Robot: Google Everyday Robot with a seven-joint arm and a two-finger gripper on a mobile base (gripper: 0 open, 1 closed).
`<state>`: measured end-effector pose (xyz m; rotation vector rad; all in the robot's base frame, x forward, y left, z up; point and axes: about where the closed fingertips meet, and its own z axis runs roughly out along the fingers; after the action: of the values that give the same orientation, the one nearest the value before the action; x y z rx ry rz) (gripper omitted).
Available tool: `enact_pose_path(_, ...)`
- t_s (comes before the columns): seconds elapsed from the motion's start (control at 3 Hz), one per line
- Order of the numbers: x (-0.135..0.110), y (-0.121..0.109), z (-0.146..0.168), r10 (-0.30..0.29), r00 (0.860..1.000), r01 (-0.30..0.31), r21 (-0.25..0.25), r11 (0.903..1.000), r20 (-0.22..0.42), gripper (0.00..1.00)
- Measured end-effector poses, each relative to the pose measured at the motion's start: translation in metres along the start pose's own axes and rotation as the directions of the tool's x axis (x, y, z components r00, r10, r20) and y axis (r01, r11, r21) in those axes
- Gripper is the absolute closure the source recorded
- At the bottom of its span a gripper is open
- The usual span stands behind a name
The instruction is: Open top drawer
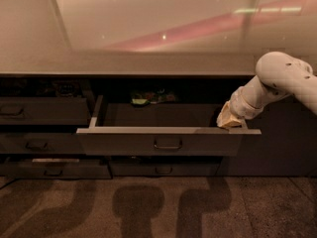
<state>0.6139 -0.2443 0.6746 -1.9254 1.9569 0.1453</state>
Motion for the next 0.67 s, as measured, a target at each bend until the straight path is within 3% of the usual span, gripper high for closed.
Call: enact_pose_path(0.67,0.0027,0.0140,-0.0019,0.045,0.999,-0.045,0.010,0.9989,0.019,0.58)
